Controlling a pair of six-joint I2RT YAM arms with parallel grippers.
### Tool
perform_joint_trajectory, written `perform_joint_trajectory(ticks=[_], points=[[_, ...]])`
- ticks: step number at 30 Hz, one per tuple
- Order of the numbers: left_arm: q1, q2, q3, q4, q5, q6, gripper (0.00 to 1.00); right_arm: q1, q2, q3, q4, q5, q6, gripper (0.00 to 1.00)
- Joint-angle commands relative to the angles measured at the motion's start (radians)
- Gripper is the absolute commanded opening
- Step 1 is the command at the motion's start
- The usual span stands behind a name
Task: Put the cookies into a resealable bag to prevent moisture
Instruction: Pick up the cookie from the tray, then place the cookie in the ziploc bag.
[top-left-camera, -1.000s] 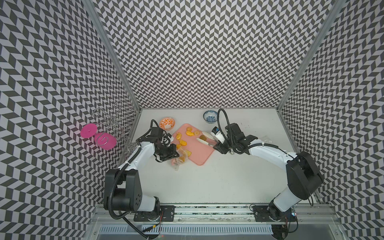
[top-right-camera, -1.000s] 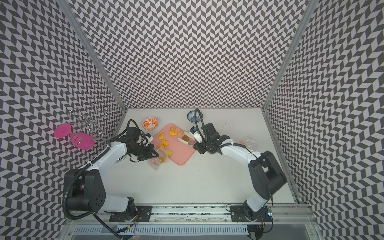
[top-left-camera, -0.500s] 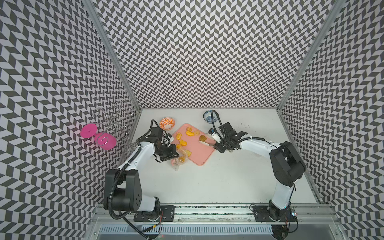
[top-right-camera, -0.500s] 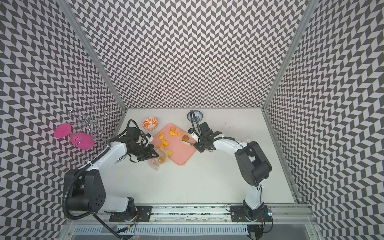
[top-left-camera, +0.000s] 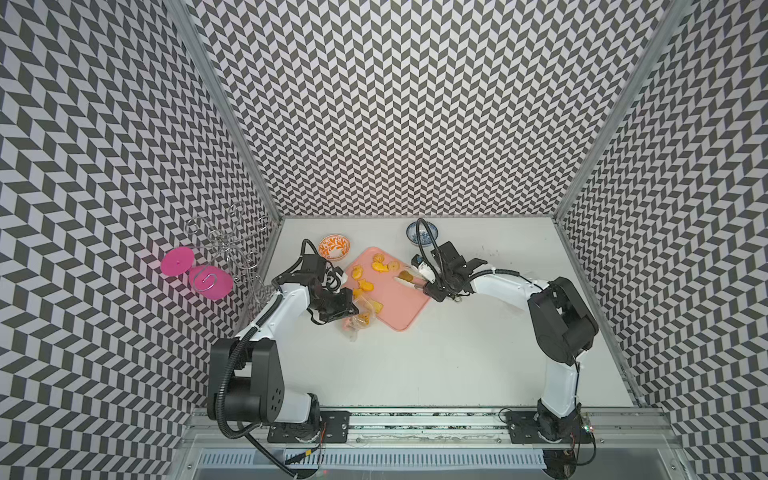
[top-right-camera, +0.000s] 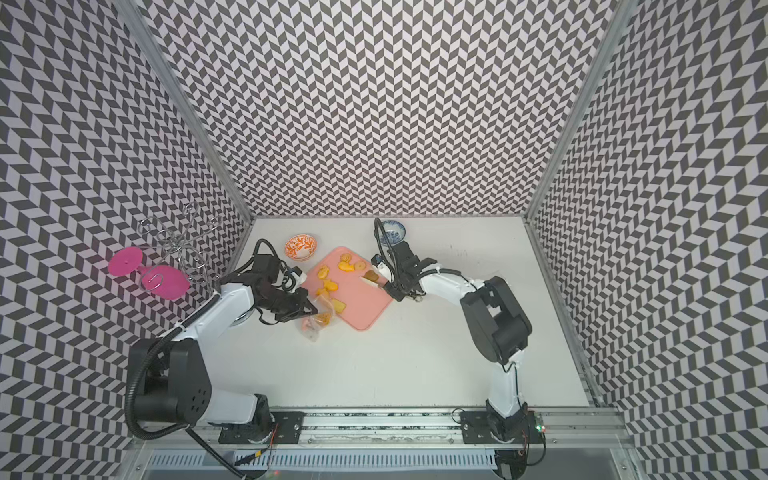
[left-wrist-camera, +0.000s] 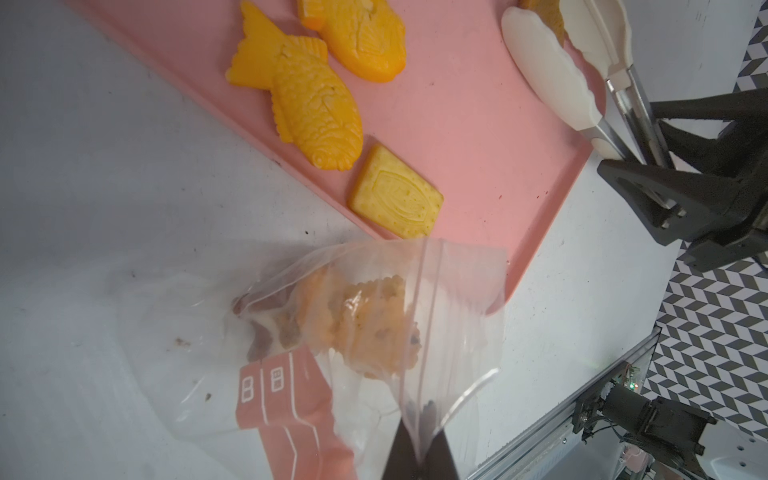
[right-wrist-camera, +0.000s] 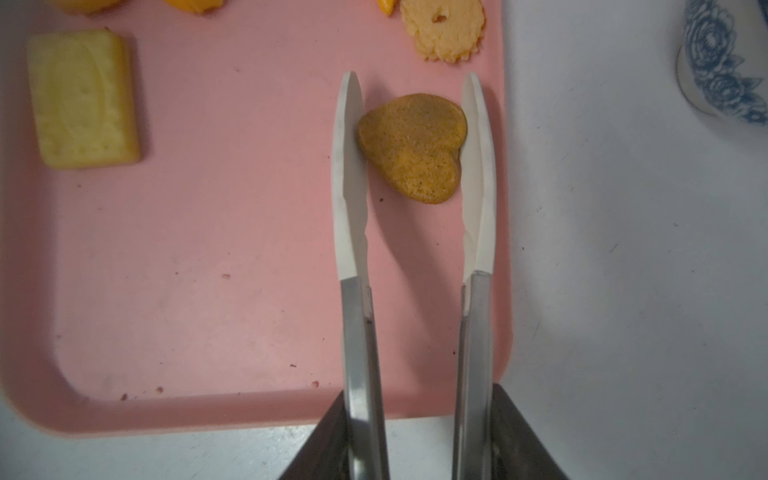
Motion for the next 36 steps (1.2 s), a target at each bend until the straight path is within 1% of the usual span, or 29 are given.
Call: perform_joint_trajectory(ticks=[1, 5, 9, 14, 18, 20, 27, 36], points=[[0.004, -0.005, 0.016, 0.002, 0.015, 0.010, 0.00, 0.005, -0.049, 0.008, 0.012, -0.006, -0.003, 0.43], [0.004, 0.001, 0.017, 0.006, 0.013, 0.010, 0.00, 0.004, -0.132, -0.034, 0.024, -0.072, 0.024, 0.40], [0.005, 0.003, 0.021, 0.005, -0.014, 0.011, 0.00, 0.019, -0.230, -0.099, 0.068, -0.214, 0.091, 0.40], [0.006, 0.005, 0.018, 0.003, -0.024, 0.012, 0.00, 0.096, -0.330, -0.207, 0.213, -0.414, 0.242, 0.40], [0.009, 0.000, 0.017, -0.001, -0.030, 0.013, 0.00, 0.175, -0.354, -0.281, 0.347, -0.513, 0.359, 0.40], [0.010, -0.003, 0.012, -0.002, -0.030, 0.011, 0.00, 0.195, -0.337, -0.299, 0.387, -0.530, 0.382, 0.40], [0.013, -0.024, 0.000, -0.007, -0.028, 0.010, 0.00, 0.201, -0.258, -0.268, 0.373, -0.504, 0.350, 0.43], [0.023, -0.035, -0.005, -0.008, -0.010, 0.013, 0.00, 0.194, -0.231, -0.242, 0.361, -0.460, 0.345, 0.47]])
